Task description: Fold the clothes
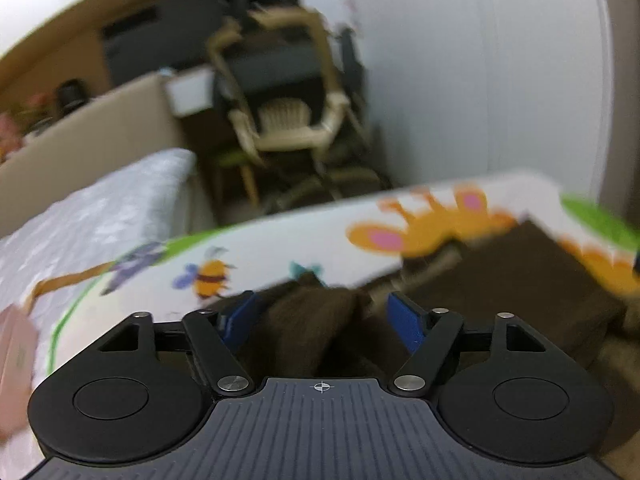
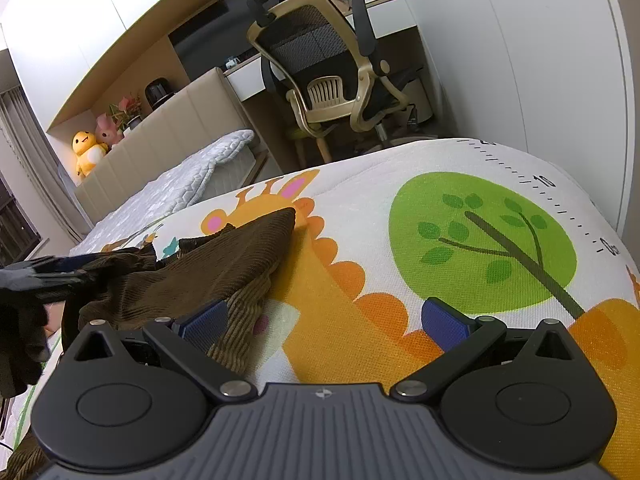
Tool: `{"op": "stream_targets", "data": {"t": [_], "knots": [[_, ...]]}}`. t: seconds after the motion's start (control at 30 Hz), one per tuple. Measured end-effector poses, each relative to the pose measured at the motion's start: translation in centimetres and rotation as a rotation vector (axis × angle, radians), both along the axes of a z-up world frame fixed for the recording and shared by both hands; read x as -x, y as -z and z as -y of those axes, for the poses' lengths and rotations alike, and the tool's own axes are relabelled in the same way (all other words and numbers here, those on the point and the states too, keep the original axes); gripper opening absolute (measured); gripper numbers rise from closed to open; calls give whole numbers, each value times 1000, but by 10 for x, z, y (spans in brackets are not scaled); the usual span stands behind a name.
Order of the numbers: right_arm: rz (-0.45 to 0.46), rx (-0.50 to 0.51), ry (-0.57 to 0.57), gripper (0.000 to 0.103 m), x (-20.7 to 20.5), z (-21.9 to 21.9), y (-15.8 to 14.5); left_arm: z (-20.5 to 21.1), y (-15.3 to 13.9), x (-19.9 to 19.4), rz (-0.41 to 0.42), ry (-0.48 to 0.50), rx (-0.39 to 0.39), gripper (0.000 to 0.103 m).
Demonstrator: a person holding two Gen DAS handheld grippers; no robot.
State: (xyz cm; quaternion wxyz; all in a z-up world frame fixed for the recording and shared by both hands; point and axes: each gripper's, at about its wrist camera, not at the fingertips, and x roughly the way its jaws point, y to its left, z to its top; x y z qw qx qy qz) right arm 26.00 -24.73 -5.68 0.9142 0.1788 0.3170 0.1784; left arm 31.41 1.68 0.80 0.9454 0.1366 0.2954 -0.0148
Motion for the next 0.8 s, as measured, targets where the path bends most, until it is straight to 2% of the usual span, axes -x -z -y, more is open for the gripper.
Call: {"op": "stream_targets", "data": {"t": [0.03,0.1,0.13,0.2,0.27,0.37,0.43,0.47,0.5,0.57,0.63,0.7,0.8], "knots": [[0,0,0,103,0,0,0,0,5,-5,-15,7,-40,62],[0,0,0,103,0,0,0,-3,11,-12,-26,1,-102,18],[0,1,0,103,0,0,0,-7,11,-13,-21,-16,-123,12],[0,5,-1,103,1,-1,0,-14,4,-14,7,-56,-135,10],[0,5,-1,103,1,-1,0,-17,-21,-13,59,-72,-71,10],[0,1,0,103,1,0,0,-5,-58,0,134,-8,93,10],[0,-2,1,103,1,1,0,7,-69,8,122,85,251,11],[0,-4,1,103,1,1,0,13,-73,12,114,133,330,19],[-1,-8,2,103,1,1,0,20,-69,14,79,165,372,34],[-2,-16,3,103,0,3,0,32,-57,18,13,215,427,57],[-9,-22,5,103,0,3,-2,35,-43,26,-36,233,440,64],[-5,-13,3,103,0,1,-9,26,-35,34,-61,210,447,77],[58,11,-42,103,5,-14,-38,2,-28,49,-89,181,458,88]]}}
